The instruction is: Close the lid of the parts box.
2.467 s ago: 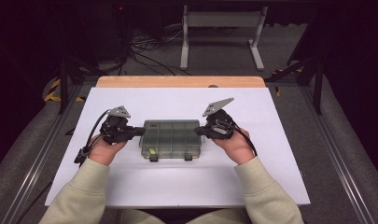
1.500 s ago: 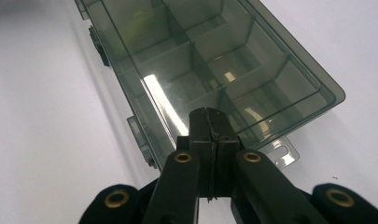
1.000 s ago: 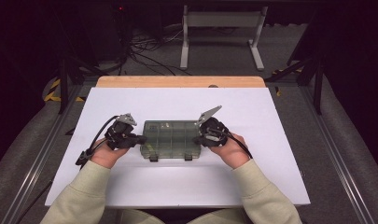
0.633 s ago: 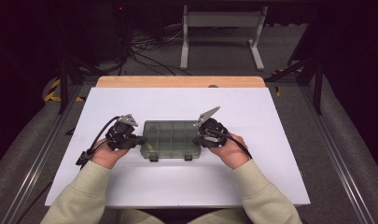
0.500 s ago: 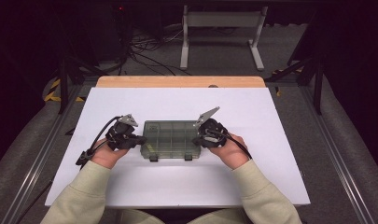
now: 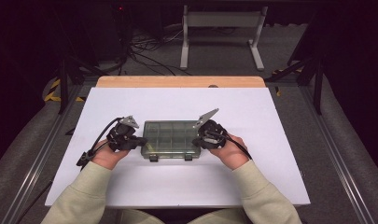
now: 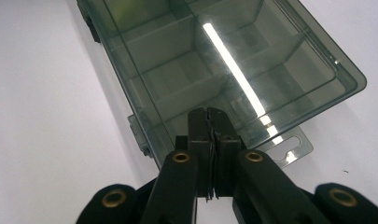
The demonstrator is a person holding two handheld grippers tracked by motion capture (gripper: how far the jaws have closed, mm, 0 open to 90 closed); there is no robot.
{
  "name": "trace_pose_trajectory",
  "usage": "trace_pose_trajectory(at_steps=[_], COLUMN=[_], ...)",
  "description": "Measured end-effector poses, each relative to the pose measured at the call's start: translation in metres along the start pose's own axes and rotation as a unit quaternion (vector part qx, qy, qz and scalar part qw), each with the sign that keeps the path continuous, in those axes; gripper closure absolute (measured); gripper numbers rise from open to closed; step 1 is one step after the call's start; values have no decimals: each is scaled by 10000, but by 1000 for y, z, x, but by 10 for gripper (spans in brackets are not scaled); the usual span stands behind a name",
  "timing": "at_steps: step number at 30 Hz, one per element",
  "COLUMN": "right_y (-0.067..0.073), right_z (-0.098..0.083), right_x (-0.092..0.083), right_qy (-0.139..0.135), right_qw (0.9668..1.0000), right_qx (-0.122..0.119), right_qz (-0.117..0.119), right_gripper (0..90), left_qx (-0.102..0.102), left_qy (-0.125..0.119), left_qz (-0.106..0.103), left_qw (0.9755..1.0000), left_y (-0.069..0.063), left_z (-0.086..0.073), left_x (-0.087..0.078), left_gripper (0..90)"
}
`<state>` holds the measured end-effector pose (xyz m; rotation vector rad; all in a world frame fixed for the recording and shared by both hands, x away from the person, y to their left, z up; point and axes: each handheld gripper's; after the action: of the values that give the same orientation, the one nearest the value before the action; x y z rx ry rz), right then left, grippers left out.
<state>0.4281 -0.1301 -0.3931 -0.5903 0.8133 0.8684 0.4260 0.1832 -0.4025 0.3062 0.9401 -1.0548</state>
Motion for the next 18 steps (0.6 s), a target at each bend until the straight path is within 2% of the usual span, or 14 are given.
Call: trace_pose_trajectory(at_steps=[5, 8, 13, 14, 15, 18], right_y=[-1, -1, -2, -3, -3, -5], right_z=[0, 0, 0, 0, 0, 0], right_x=[0, -1, -1, -5, -6, -10], right_qy=[-9, -9, -70, -198, -258, -372], right_qw=[10000, 10000, 9999, 9995, 9993, 9987], right_qx=[-3, 22, 117, 239, 272, 338], right_qz=[9, -48, 14, -20, -48, -49], right_gripper=[884, 842, 769, 705, 694, 649], left_qx=[24, 4, 1, 9, 18, 21], left_qy=[-4, -30, -120, -173, -307, -439], left_qz=[34, 3, -30, -62, -88, -110], left_qw=[10000, 10000, 9999, 9998, 9995, 9990], left_y=[0, -1, -2, -2, -3, -4], left_z=[0, 0, 1, 1, 1, 1], left_x=[0, 0, -2, -4, -7, -10], left_gripper=[873, 838, 723, 694, 672, 612])
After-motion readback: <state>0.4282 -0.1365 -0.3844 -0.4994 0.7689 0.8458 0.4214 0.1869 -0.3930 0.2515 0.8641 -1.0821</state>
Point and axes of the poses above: each handheld gripper's, and its own axes: x roughly forward along the jaws, z roughly out of its top, y roughly to its left, and after that the axes turned 8 degrees about -z, right-handed
